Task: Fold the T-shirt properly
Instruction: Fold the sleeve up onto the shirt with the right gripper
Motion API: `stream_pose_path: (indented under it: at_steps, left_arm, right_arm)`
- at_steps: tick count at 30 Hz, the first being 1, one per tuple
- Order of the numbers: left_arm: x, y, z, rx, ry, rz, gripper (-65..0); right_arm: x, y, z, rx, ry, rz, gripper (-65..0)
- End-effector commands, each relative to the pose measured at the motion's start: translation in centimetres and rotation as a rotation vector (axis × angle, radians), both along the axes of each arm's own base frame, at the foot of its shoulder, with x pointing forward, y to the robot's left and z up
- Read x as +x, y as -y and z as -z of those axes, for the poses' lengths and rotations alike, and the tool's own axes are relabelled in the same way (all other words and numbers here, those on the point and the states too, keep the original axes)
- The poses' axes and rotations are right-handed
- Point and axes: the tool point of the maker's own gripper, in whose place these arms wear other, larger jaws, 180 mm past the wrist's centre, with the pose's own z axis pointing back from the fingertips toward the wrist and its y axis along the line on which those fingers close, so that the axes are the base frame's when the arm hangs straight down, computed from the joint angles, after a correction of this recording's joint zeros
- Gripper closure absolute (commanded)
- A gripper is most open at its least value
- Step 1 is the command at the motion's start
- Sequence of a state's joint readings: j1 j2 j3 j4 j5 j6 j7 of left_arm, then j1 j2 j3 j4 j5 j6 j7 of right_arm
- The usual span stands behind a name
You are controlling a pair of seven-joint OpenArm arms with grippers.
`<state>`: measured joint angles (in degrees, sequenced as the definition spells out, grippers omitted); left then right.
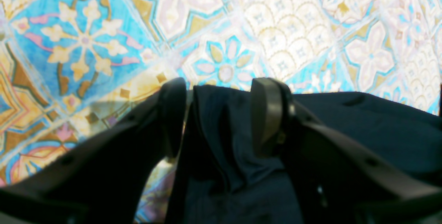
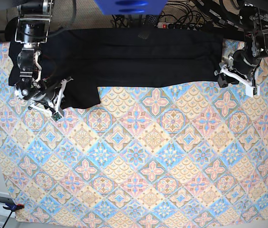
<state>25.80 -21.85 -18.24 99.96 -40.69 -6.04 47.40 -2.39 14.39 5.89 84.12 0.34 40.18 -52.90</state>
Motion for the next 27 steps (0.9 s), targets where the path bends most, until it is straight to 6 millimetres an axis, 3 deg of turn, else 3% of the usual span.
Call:
stream_pose_path:
  at_steps: [1,10,13,21,27]
  left_arm:
    - [0.6,-0.4,-0.9,0.014,0.031,0.006,-30.0]
    - [0.6,-0.4,-0.9,0.014,0.031,0.006,-30.0]
    - [0.6,-0.4,-0.9,0.014,0.031,0.006,-30.0]
    - [0.6,-0.5,-0.9,0.020,0.030,0.005,-30.0]
    - [0.5,-0.7,-0.9,0.029,0.026,0.009,-30.0]
  right_arm:
    - [0.6,0.8,-1.7,-0.021,0.052,0.005,-4.9]
    - [-5.5,2.2,-4.5,-0.137,0.048,0.002,-4.9]
    - [-7.3,1.8,-5.0,-0.151,0.042,-0.019,-4.9]
    - [-14.2,2.6,-3.1,-0.167,-0.101,-0.018,-4.9]
    - [-14.8,2.4,-2.7,-0.163,-0.119,-0.023,-5.5]
